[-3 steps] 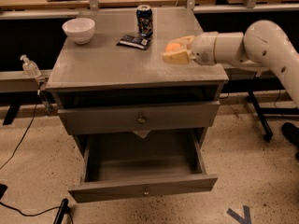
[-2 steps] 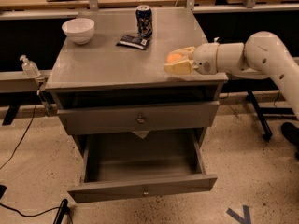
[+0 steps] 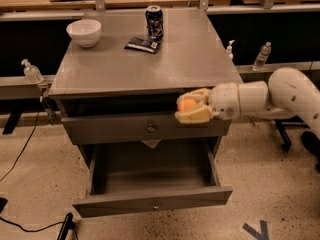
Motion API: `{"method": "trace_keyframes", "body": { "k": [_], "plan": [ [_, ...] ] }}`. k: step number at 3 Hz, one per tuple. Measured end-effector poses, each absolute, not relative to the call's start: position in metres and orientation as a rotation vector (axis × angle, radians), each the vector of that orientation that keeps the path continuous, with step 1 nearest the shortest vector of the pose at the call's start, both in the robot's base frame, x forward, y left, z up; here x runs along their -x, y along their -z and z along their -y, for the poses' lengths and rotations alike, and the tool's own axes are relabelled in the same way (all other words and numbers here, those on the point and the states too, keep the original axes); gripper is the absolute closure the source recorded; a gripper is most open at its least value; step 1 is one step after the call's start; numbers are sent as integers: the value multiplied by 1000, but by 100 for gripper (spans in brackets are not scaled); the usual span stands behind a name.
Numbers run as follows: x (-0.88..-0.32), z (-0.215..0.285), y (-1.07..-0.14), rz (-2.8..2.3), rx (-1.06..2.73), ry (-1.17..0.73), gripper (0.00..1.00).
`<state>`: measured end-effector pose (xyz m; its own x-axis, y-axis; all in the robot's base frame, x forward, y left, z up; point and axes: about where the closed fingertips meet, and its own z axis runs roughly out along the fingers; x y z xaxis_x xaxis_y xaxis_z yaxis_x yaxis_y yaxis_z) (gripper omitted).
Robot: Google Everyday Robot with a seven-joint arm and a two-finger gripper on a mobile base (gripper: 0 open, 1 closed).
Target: Place orange into middle drawer
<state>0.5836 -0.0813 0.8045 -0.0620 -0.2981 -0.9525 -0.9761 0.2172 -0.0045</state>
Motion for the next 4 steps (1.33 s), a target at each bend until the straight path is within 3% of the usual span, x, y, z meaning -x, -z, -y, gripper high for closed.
{"method": "trace_keyframes", "body": {
  "k": [1, 2, 4],
  "plan": [
    [-532, 74, -759, -1566, 1353, -951, 100],
    [-518, 67, -745, -1575, 1379, -976, 100],
    [-529, 59, -619, -1662, 1481, -931, 100]
  ]
}}
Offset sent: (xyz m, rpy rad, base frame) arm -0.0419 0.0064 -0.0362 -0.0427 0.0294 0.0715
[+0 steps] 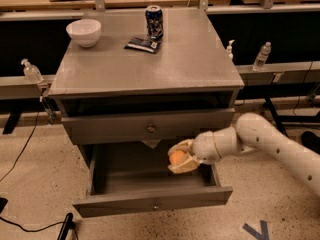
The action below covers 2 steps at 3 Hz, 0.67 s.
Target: Place orange into middle drawer
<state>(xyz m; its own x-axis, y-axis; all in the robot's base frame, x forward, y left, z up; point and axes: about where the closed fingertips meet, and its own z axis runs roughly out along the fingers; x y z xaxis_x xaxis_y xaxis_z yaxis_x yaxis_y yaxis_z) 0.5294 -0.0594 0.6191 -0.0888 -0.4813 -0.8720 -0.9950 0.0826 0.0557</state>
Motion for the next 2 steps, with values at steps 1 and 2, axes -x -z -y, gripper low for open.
{"method": "trace_keyframes", "body": {
  "k": [1, 2],
  "plan": [
    [-540, 64, -575, -1685, 1447, -882, 100],
    [-547, 69, -549, -1689, 1391, -864, 100]
  ]
}}
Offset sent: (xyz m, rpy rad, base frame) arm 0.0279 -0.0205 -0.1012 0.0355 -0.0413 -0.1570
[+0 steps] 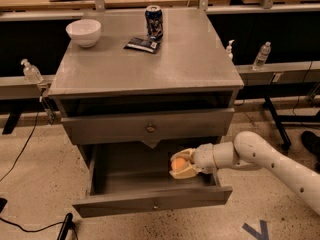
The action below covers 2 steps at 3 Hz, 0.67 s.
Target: Place orange into middle drawer
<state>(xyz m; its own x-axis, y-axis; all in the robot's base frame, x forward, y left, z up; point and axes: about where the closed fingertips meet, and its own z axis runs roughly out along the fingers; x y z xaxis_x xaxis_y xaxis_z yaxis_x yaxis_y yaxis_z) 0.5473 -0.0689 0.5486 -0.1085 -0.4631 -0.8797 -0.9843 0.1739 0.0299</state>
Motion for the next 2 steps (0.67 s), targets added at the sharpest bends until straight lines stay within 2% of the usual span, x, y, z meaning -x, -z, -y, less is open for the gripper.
{"method": "trace_keyframes", "body": {
  "k": [1, 2],
  "plan": [
    [-548, 68, -546, -1690, 1387, -866, 100],
    [-561, 64, -497, -1751, 1340, -885, 100]
  ]
}}
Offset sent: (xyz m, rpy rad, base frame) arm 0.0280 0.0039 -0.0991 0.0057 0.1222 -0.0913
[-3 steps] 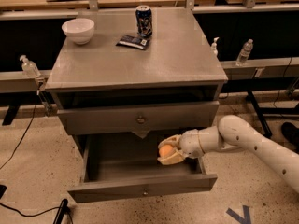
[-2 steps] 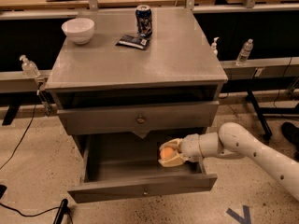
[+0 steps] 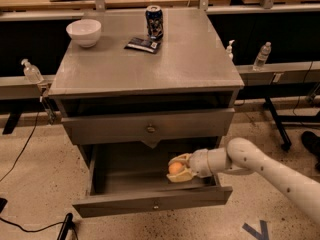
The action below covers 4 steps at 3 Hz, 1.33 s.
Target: Place orange into middle drawer
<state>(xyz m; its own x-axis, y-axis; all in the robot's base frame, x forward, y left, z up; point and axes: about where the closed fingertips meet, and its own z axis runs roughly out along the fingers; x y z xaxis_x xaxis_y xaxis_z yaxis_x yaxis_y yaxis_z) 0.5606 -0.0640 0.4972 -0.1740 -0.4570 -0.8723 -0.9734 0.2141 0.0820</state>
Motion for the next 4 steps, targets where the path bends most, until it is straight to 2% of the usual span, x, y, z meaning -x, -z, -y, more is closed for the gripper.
{"method": "trace_keyframes", "body": {
  "k": [2, 4],
  "plan": [
    [-592, 50, -422, -1811, 1298, -868, 100],
    [-622, 35, -393, -1801, 1306, -848, 98]
  ]
}}
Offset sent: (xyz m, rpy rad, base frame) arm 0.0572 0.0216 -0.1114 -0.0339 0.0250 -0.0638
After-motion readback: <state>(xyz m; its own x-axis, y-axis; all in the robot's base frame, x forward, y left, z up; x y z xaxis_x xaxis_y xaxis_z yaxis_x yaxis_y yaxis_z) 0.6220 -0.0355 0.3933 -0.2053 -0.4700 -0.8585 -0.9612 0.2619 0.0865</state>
